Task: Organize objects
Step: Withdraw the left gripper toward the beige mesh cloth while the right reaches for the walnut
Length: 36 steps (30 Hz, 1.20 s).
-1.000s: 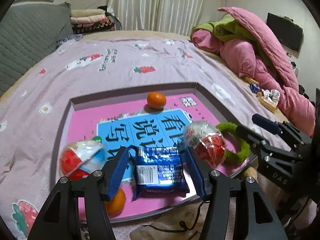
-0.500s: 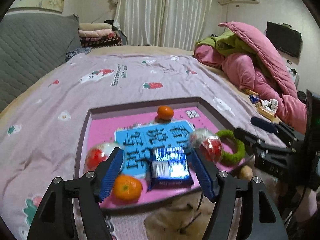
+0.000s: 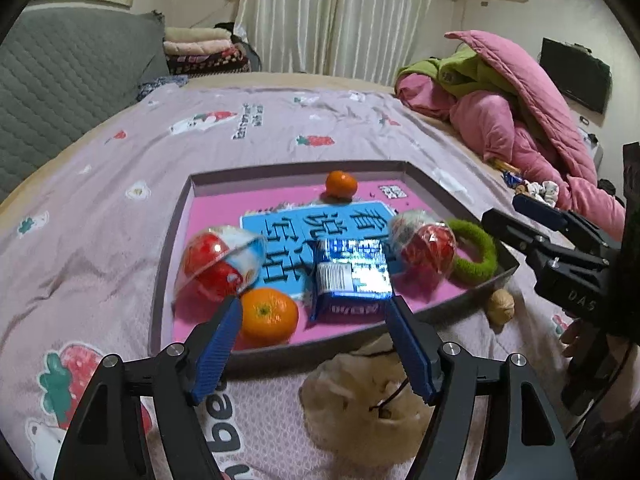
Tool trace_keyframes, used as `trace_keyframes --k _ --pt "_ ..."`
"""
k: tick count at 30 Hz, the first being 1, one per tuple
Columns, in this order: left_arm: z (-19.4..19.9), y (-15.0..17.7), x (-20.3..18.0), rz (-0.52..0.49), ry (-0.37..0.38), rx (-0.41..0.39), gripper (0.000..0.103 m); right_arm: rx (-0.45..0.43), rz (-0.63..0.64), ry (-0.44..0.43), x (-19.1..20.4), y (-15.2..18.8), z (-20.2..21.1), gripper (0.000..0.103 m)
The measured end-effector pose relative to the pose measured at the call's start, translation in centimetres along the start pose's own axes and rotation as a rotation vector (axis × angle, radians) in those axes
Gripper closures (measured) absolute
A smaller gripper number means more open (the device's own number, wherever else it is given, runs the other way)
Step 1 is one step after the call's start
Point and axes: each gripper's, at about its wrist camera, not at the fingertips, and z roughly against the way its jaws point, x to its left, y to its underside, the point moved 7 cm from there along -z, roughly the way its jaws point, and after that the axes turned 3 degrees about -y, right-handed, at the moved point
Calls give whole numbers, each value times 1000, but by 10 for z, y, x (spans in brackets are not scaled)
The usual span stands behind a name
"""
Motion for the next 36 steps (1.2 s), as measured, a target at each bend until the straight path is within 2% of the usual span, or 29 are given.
trace_keyframes --k 21,36 --pt "14 28 -18 -52 74 23 28 0 -13 -32 6 16 17 33" --pt "7 51 -28 -89 109 76 28 76 -68 -70 6 45 22 33"
